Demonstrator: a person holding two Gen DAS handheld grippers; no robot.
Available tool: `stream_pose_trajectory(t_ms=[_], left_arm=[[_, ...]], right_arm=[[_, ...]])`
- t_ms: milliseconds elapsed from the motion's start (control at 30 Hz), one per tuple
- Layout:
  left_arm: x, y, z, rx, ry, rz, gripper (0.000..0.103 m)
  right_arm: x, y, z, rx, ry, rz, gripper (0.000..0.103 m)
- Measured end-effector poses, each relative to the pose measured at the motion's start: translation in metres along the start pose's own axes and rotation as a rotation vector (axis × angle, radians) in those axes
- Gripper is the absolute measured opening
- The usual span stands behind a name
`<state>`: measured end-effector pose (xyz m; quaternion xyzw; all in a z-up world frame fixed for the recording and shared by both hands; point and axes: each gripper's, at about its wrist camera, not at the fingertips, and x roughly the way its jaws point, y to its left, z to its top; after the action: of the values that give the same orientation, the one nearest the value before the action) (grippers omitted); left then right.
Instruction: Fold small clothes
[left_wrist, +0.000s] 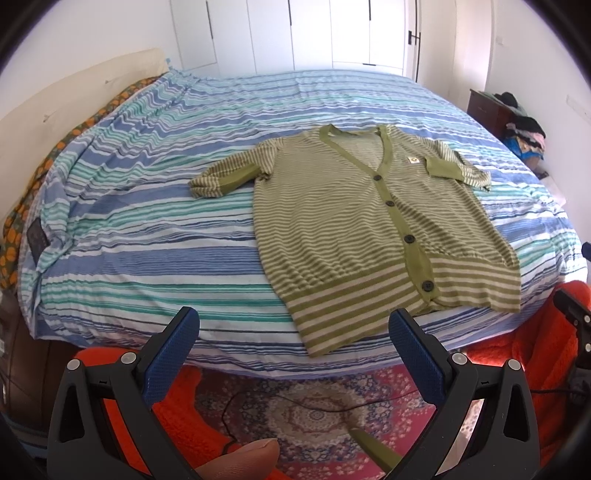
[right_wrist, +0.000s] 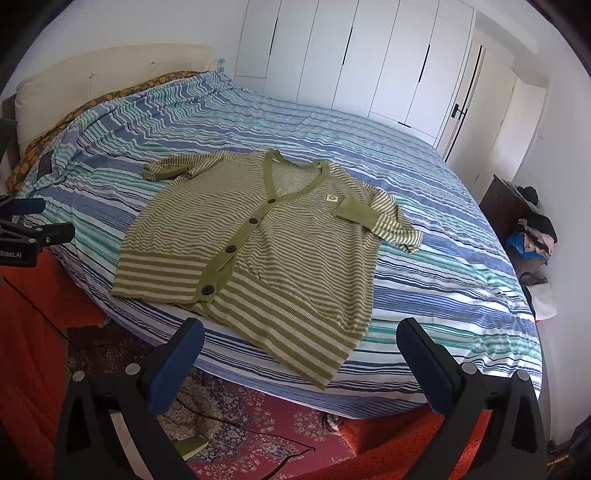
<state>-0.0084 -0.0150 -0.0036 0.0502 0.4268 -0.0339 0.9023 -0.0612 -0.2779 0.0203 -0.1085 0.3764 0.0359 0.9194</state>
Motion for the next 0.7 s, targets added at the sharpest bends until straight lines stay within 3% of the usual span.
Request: stream_pose_trajectory(t_ms=[700], left_arm=[[0.0036, -0.0035, -0.0010, 0.018, 0.006, 0.013, 0.102]], right_arm=[[0.0058, 0.0032, -0.0015, -0.003, 0.022, 0.005, 0.103]])
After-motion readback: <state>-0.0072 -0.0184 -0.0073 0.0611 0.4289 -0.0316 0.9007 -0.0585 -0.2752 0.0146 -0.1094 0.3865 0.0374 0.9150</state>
